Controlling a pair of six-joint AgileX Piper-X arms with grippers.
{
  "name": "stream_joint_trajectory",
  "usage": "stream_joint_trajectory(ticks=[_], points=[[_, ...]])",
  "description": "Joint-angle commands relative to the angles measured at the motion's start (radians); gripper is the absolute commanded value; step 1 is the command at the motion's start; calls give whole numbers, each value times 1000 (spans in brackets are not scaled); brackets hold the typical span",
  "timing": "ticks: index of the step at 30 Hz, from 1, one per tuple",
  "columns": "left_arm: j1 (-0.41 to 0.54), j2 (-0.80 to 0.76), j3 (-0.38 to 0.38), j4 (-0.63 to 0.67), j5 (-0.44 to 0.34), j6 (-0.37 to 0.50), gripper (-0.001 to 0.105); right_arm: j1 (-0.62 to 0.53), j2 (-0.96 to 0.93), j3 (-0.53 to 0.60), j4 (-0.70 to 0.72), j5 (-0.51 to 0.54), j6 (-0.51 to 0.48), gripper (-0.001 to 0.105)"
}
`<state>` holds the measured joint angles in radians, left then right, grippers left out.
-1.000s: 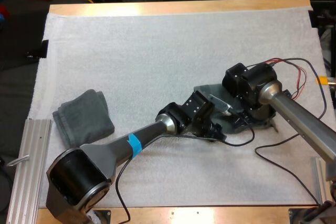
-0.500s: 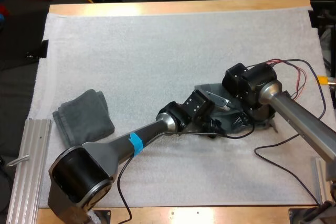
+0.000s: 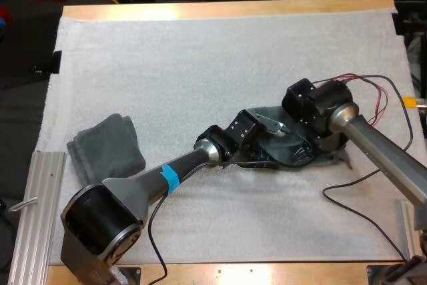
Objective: Pick towel from pile, fold and stack
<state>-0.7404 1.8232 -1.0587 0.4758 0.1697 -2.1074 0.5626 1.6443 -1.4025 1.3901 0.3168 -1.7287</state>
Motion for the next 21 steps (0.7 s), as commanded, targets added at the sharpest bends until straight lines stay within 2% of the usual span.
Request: stream_joint_trajectory(ticks=[1, 6, 11, 15, 21], points=[[-1, -17, -5, 27, -20, 29, 0, -2, -9, 0, 0, -16, 1, 1], [-1, -101, -6, 106, -76, 163, 0, -2, -9, 0, -49, -86, -11, 1], [-1, -215, -6, 256, -180, 314, 0, -2, -47, 0, -88, -97, -19, 1], [11, -308, -6, 338, -196, 346, 0, -2, -113, 0, -90, -97, -20, 1], [93, -443, -57, 487, -133, 346, 0, -2, -221, 0, -69, -97, 15, 1]])
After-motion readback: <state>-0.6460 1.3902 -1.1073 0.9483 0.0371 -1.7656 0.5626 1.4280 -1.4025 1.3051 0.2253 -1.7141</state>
